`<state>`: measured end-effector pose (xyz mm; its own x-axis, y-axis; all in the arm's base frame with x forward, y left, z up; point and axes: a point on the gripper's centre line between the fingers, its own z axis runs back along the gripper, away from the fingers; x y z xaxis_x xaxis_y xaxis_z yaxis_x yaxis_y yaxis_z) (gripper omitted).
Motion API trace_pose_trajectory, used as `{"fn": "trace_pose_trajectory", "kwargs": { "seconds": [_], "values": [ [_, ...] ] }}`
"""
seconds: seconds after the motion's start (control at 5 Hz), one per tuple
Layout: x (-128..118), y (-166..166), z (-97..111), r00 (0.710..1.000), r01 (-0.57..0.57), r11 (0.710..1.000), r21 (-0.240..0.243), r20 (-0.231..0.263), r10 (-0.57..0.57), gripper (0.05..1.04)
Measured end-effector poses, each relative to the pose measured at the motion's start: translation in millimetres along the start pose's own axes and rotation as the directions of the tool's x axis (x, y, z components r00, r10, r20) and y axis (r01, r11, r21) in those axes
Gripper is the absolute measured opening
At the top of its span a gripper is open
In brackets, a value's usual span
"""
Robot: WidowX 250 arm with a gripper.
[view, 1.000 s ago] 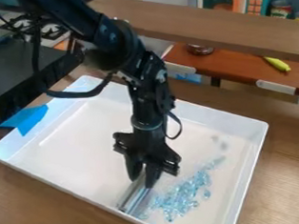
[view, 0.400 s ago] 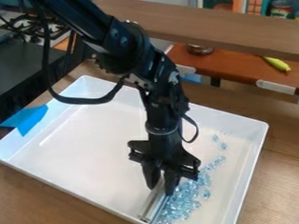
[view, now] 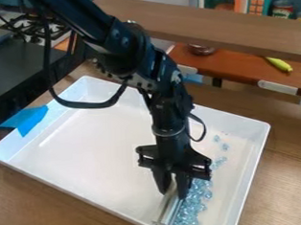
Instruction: Sweep into pile
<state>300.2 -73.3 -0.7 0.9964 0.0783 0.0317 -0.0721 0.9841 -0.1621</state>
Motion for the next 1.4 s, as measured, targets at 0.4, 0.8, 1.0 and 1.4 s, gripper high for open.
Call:
{"fn": "trace_pose_trajectory", "kwargs": {
  "seconds": [0.4, 0.8, 1.0, 1.4],
  "values": [
    [20, 35, 47, 0.986, -0.049, 0.972, -0.230, 0.146, 0.084, 0.349],
    [37, 114, 92, 0.991, -0.073, 0.997, -0.035, 0.110, 0.077, 0.349],
    [46, 163, 85, 0.994, -0.101, 0.994, 0.035, 0.034, 0.100, 0.349],
    [46, 244, 72, 0.995, -0.092, 0.993, 0.073, 0.032, 0.090, 0.349]
  ]
}}
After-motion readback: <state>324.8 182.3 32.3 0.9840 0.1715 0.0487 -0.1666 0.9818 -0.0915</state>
